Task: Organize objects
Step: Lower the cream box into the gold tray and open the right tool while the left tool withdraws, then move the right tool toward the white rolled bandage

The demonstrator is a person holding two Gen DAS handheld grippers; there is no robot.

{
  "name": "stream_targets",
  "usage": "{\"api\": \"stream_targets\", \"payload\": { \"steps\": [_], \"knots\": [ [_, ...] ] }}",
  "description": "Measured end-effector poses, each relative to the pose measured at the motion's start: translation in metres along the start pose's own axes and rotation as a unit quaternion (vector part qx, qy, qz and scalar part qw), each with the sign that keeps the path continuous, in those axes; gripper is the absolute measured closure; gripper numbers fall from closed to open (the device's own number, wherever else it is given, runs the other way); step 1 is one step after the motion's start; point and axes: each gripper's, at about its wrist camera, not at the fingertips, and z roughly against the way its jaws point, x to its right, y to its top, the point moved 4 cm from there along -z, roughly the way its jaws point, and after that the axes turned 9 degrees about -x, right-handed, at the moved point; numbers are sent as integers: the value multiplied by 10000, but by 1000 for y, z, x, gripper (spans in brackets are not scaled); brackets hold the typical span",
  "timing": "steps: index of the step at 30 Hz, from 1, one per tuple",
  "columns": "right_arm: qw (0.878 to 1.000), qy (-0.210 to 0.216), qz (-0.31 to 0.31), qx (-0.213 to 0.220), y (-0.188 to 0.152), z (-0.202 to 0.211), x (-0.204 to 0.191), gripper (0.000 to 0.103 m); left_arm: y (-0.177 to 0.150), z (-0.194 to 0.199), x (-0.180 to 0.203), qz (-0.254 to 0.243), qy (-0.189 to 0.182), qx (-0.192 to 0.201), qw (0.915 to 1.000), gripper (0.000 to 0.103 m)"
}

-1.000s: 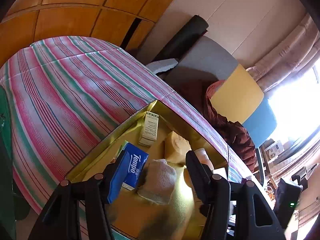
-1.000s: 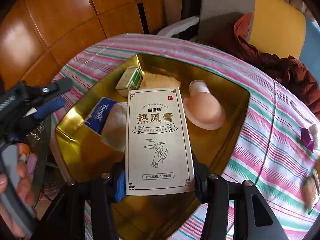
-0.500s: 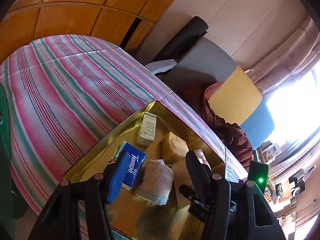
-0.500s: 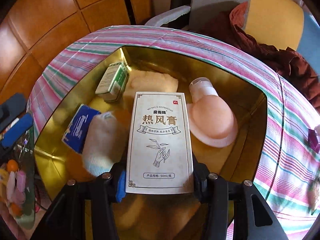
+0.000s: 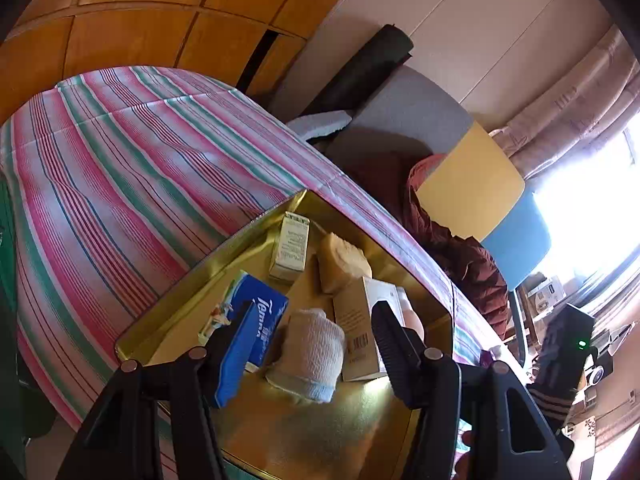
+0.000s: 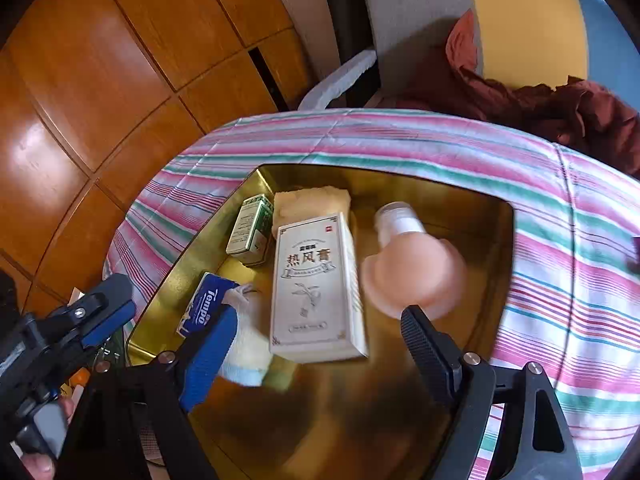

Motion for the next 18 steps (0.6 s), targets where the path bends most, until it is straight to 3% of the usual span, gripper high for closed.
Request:
{"api": "stream_targets", "payload": {
  "steps": [6, 10, 18],
  "knots": [
    [9991, -242, 72, 345, -18, 36, 12, 18, -14, -8, 18, -334, 5, -139, 9993, 44],
    [9978, -492, 152, 418, -30, 52, 25, 18, -29, -14, 38, -698, -197, -327, 9968, 44],
    [9957, -884, 60, 289, -68, 72, 77, 18, -69, -26, 86, -1692, -405, -672, 9825, 44]
  ]
}}
